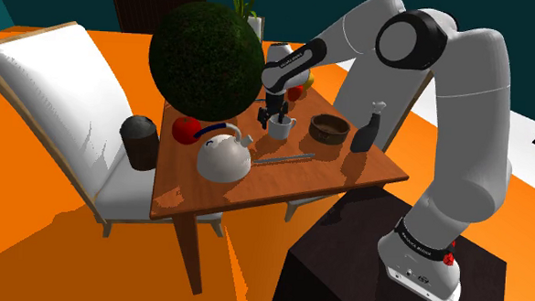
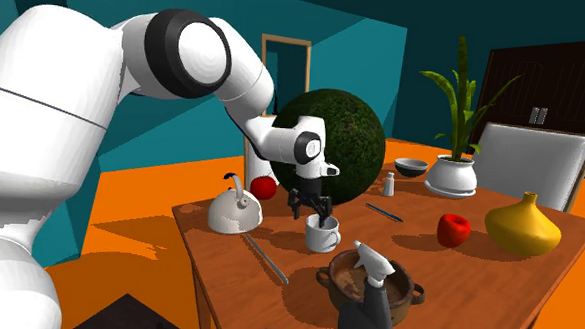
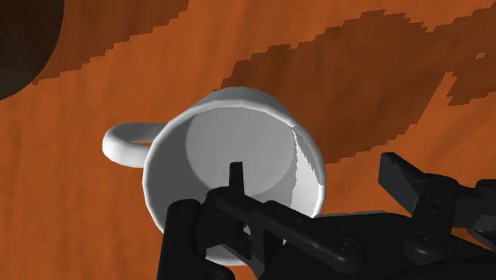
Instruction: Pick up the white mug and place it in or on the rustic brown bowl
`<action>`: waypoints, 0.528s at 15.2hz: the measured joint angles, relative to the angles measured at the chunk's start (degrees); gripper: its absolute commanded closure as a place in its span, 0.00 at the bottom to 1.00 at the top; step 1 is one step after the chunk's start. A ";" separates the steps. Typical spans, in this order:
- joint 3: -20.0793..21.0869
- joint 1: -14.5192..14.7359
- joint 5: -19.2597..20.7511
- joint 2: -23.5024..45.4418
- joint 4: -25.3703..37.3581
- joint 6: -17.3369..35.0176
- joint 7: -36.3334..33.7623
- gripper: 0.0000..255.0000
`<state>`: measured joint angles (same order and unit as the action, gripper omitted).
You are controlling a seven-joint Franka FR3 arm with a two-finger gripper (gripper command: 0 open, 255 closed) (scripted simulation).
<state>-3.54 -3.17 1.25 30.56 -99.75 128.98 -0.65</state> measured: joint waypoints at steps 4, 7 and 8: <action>0.00 0.00 0.00 0.00 0.00 0.00 0.00 1.00; 0.00 0.00 0.00 0.00 0.00 0.00 0.00 1.00; 0.00 0.00 0.00 0.00 0.00 0.00 0.00 1.00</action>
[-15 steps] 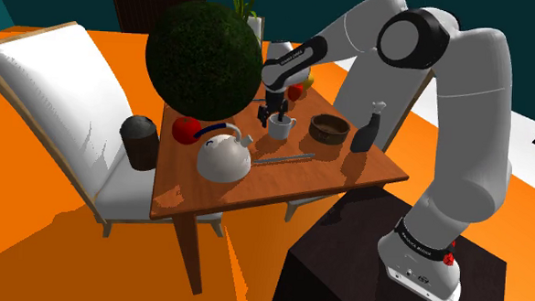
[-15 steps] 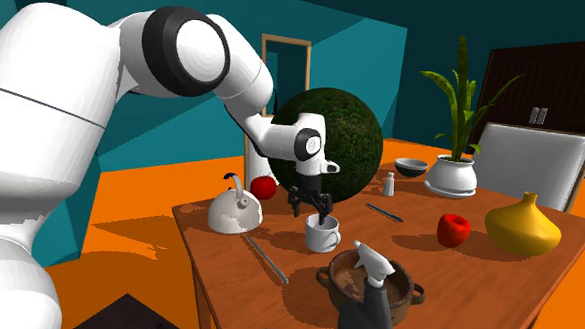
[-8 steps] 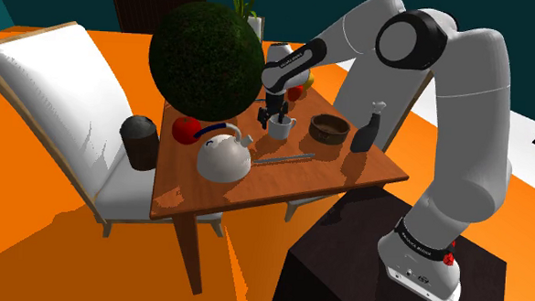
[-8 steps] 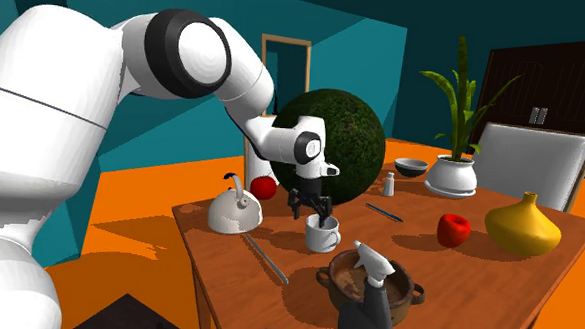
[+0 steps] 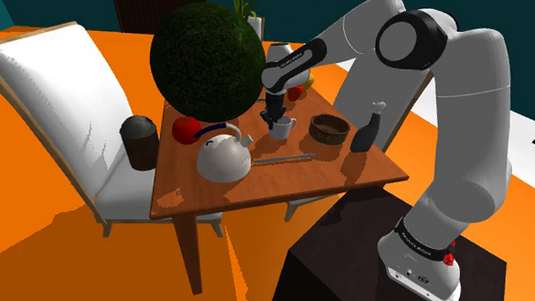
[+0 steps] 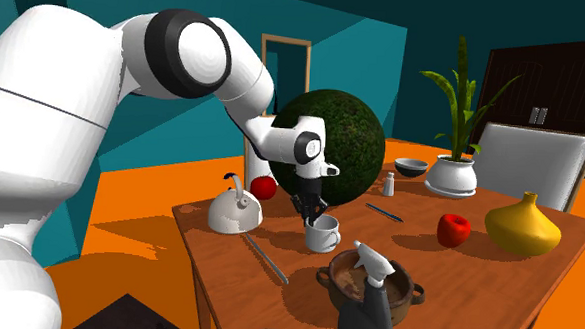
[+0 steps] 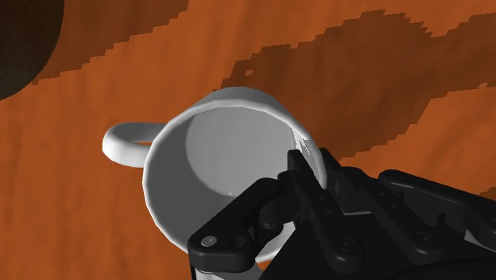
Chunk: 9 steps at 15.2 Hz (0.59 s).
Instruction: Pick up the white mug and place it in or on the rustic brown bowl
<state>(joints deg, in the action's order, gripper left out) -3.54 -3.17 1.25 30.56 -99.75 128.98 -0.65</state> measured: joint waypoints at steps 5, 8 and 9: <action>-0.02 0.01 0.02 -0.60 0.12 -0.73 0.03 1.00; -0.05 0.03 0.06 -1.87 0.56 -2.43 0.07 1.00; -0.07 0.04 0.07 -2.33 0.66 -2.99 0.08 1.00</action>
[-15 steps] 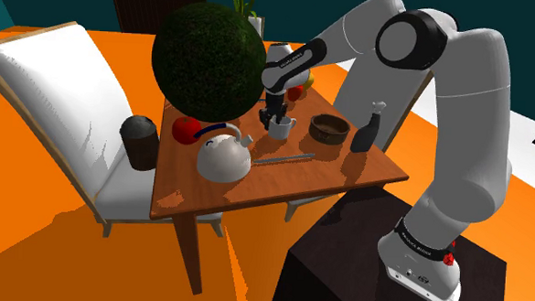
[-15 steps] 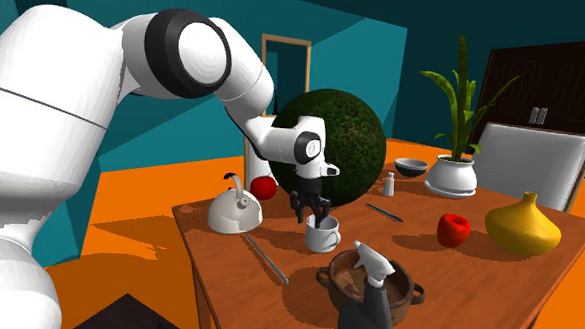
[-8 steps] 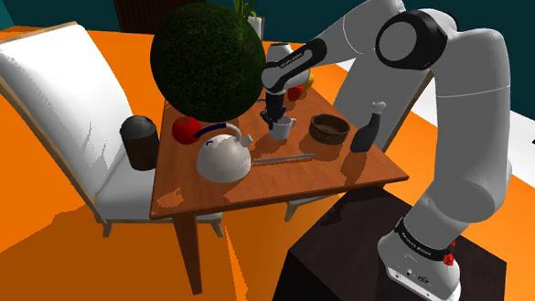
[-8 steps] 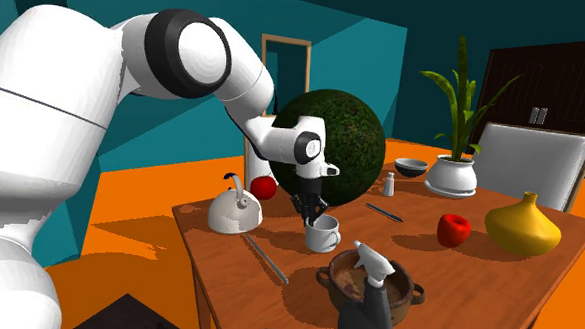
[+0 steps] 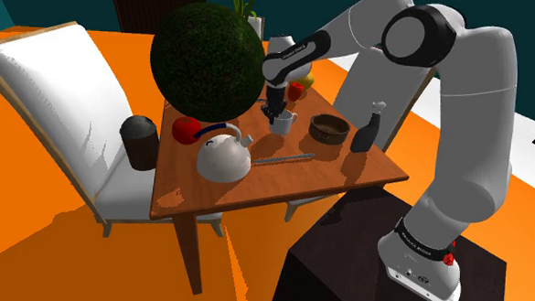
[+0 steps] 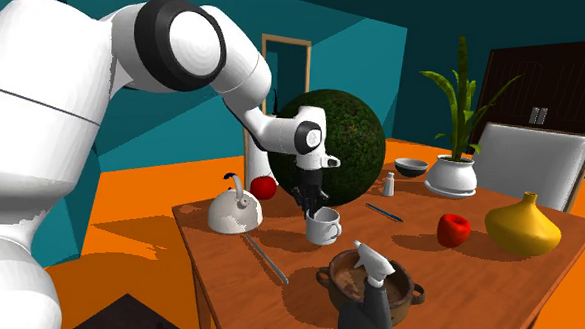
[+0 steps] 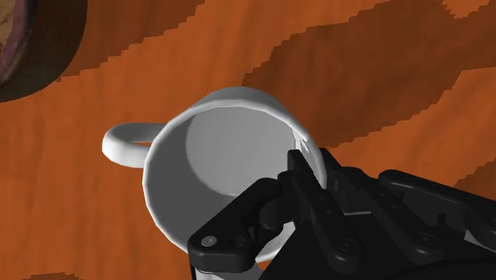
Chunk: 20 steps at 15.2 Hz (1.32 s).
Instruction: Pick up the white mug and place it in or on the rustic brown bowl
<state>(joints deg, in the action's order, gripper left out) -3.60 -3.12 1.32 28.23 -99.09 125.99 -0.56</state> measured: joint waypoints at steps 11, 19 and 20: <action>-0.09 0.11 0.13 -4.08 2.45 -6.52 0.15 1.00; -0.14 0.12 0.17 -5.99 5.95 -11.92 0.33 1.00; -0.16 0.08 0.17 -6.29 6.29 -12.55 0.42 1.00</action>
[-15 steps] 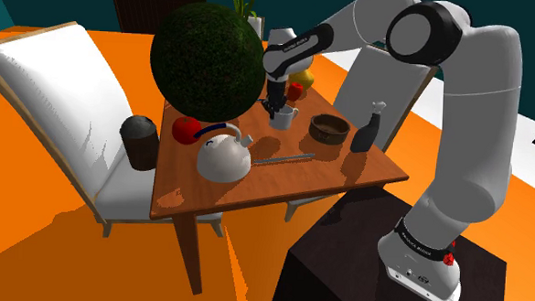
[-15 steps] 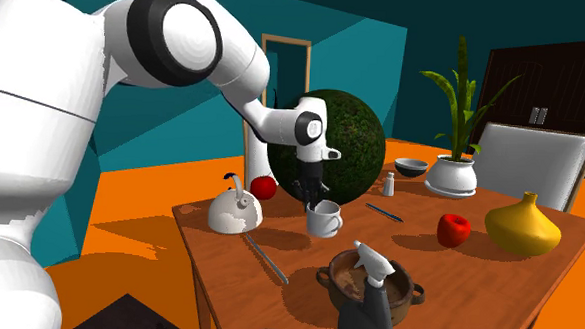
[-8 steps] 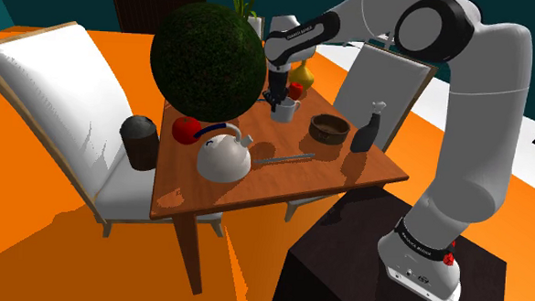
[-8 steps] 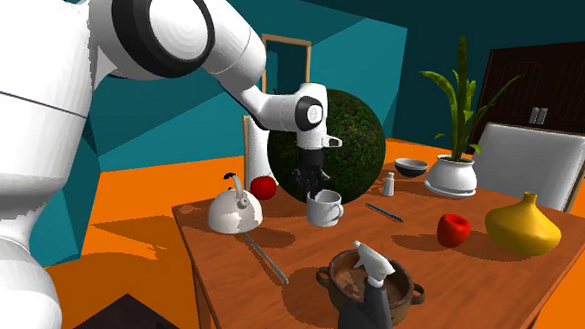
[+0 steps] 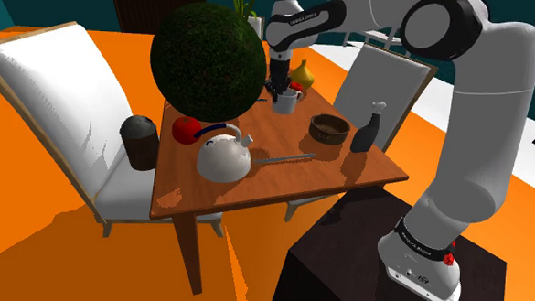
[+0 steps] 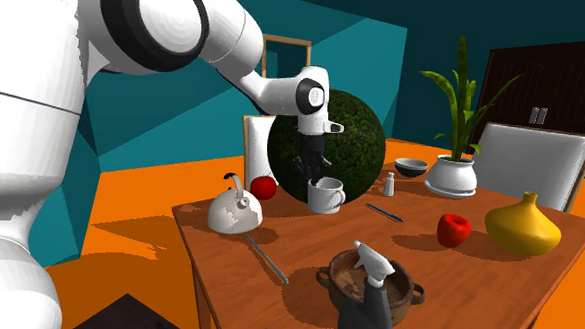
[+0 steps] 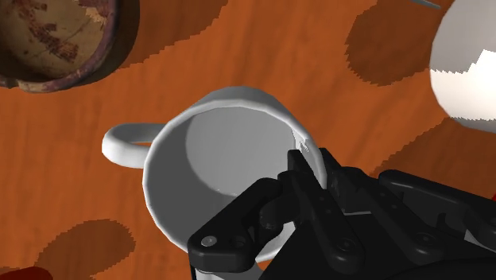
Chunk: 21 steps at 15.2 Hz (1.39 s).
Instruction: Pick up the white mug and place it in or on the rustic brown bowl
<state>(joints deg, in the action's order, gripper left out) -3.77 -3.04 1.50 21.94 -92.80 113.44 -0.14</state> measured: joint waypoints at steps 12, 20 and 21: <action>-3.16 -5.10 0.20 -10.08 -10.62 0.90 8.18 1.00; -7.26 -10.17 1.02 -17.70 -19.38 2.50 17.07 1.00; -7.79 -10.75 1.13 -18.41 -19.83 2.30 18.17 1.00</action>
<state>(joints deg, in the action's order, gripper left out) -11.55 -13.80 2.62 3.53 -112.63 115.75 18.02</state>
